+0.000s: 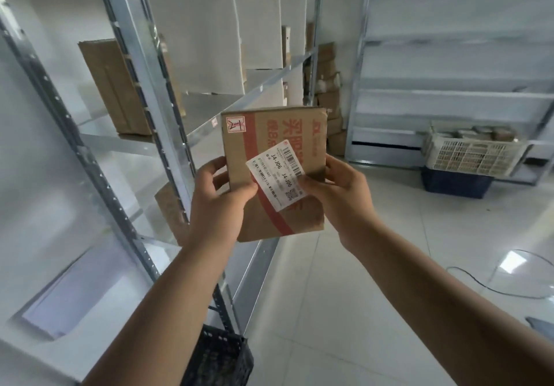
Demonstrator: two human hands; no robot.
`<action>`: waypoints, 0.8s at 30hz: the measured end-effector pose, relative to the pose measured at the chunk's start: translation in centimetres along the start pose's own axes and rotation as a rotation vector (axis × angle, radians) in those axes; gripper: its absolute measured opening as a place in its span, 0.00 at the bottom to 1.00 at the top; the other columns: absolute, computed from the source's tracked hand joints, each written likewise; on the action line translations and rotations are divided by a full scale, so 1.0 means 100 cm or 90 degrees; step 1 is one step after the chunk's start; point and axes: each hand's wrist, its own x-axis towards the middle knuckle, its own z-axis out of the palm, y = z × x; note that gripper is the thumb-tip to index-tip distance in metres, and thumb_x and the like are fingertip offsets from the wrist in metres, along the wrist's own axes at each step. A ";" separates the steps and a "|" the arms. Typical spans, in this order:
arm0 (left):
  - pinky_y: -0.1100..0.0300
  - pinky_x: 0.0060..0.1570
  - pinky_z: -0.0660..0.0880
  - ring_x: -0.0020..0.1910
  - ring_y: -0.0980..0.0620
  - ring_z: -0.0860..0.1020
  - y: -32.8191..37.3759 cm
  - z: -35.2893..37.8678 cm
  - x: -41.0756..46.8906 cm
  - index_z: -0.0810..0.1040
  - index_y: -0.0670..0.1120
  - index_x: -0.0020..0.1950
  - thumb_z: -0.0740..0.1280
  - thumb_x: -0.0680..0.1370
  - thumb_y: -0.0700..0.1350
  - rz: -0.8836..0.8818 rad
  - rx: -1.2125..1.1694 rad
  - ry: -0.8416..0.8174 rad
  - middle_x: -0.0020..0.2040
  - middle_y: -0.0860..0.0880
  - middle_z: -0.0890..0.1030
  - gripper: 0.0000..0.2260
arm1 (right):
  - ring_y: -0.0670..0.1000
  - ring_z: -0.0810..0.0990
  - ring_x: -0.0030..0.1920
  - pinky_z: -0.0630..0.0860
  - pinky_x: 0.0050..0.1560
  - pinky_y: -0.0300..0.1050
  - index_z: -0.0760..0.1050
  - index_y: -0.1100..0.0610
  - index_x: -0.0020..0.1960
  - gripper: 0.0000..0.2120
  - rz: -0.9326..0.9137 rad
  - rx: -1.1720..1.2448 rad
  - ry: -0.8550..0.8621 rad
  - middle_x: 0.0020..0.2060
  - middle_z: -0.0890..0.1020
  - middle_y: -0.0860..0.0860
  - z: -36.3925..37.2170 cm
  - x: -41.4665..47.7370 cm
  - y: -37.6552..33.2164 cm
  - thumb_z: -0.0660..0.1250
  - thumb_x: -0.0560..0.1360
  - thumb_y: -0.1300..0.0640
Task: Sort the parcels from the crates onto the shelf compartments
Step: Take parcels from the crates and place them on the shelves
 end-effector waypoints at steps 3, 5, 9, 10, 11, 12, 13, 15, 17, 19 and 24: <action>0.52 0.55 0.80 0.57 0.54 0.84 -0.002 0.028 0.015 0.75 0.58 0.68 0.75 0.77 0.43 -0.003 0.003 -0.029 0.59 0.56 0.84 0.22 | 0.45 0.89 0.48 0.86 0.47 0.41 0.84 0.49 0.66 0.22 0.006 -0.002 0.020 0.50 0.90 0.45 -0.023 0.022 0.005 0.75 0.76 0.67; 0.55 0.52 0.79 0.56 0.55 0.84 -0.004 0.043 0.031 0.75 0.58 0.68 0.74 0.78 0.43 -0.002 0.002 -0.046 0.59 0.56 0.85 0.22 | 0.45 0.89 0.49 0.86 0.47 0.42 0.84 0.48 0.66 0.22 0.011 0.003 0.027 0.51 0.89 0.44 -0.032 0.039 0.009 0.75 0.77 0.66; 0.55 0.50 0.79 0.56 0.53 0.85 -0.010 0.076 0.070 0.75 0.57 0.69 0.74 0.78 0.42 0.000 0.005 -0.048 0.59 0.54 0.84 0.21 | 0.44 0.89 0.47 0.86 0.44 0.42 0.83 0.48 0.67 0.21 0.024 -0.004 0.040 0.51 0.89 0.43 -0.043 0.085 0.023 0.77 0.77 0.63; 0.56 0.49 0.78 0.55 0.53 0.84 -0.013 0.084 0.081 0.75 0.56 0.69 0.74 0.79 0.42 -0.001 0.005 -0.045 0.60 0.54 0.84 0.21 | 0.44 0.89 0.47 0.86 0.44 0.43 0.82 0.48 0.67 0.21 0.029 -0.005 0.042 0.51 0.89 0.43 -0.044 0.099 0.028 0.77 0.76 0.63; 0.57 0.48 0.77 0.56 0.53 0.84 -0.017 0.092 0.092 0.75 0.56 0.70 0.74 0.79 0.42 -0.002 0.003 -0.042 0.60 0.54 0.84 0.22 | 0.44 0.89 0.46 0.86 0.43 0.42 0.82 0.49 0.67 0.21 0.034 -0.005 0.040 0.51 0.89 0.44 -0.045 0.113 0.033 0.77 0.76 0.62; 0.57 0.49 0.77 0.56 0.53 0.84 -0.022 0.099 0.104 0.74 0.57 0.71 0.74 0.79 0.42 -0.004 -0.001 -0.039 0.60 0.55 0.84 0.23 | 0.44 0.89 0.46 0.86 0.42 0.42 0.81 0.49 0.67 0.21 0.036 -0.009 0.037 0.51 0.89 0.45 -0.045 0.128 0.039 0.78 0.76 0.62; 0.57 0.50 0.77 0.56 0.53 0.84 -0.027 0.106 0.117 0.72 0.57 0.72 0.74 0.79 0.42 -0.007 -0.004 -0.033 0.60 0.55 0.84 0.24 | 0.44 0.89 0.46 0.86 0.42 0.42 0.81 0.49 0.67 0.22 0.036 -0.016 0.031 0.52 0.89 0.46 -0.045 0.144 0.045 0.78 0.76 0.62; 0.55 0.53 0.78 0.58 0.53 0.83 -0.036 0.119 0.142 0.69 0.58 0.75 0.74 0.79 0.43 -0.019 -0.008 -0.020 0.60 0.56 0.82 0.27 | 0.45 0.89 0.47 0.87 0.45 0.44 0.81 0.50 0.68 0.23 0.037 -0.027 0.017 0.54 0.88 0.47 -0.044 0.177 0.057 0.78 0.76 0.62; 0.49 0.59 0.79 0.59 0.51 0.82 -0.043 0.130 0.167 0.67 0.59 0.77 0.76 0.77 0.45 -0.036 -0.007 -0.002 0.60 0.58 0.82 0.31 | 0.45 0.89 0.48 0.87 0.47 0.46 0.80 0.49 0.69 0.24 0.042 -0.036 -0.001 0.55 0.88 0.47 -0.040 0.211 0.070 0.77 0.76 0.63; 0.46 0.64 0.78 0.60 0.51 0.82 -0.051 0.140 0.192 0.66 0.58 0.78 0.77 0.71 0.50 -0.048 0.001 0.019 0.61 0.58 0.81 0.37 | 0.45 0.89 0.49 0.87 0.48 0.47 0.80 0.50 0.69 0.24 0.049 -0.044 -0.022 0.55 0.88 0.47 -0.034 0.242 0.082 0.77 0.76 0.63; 0.58 0.58 0.78 0.53 0.63 0.83 -0.073 0.154 0.247 0.71 0.54 0.77 0.77 0.70 0.47 -0.057 0.012 0.071 0.63 0.56 0.83 0.36 | 0.45 0.88 0.49 0.86 0.47 0.43 0.82 0.52 0.67 0.22 0.052 -0.053 -0.077 0.53 0.89 0.47 -0.016 0.306 0.109 0.75 0.75 0.68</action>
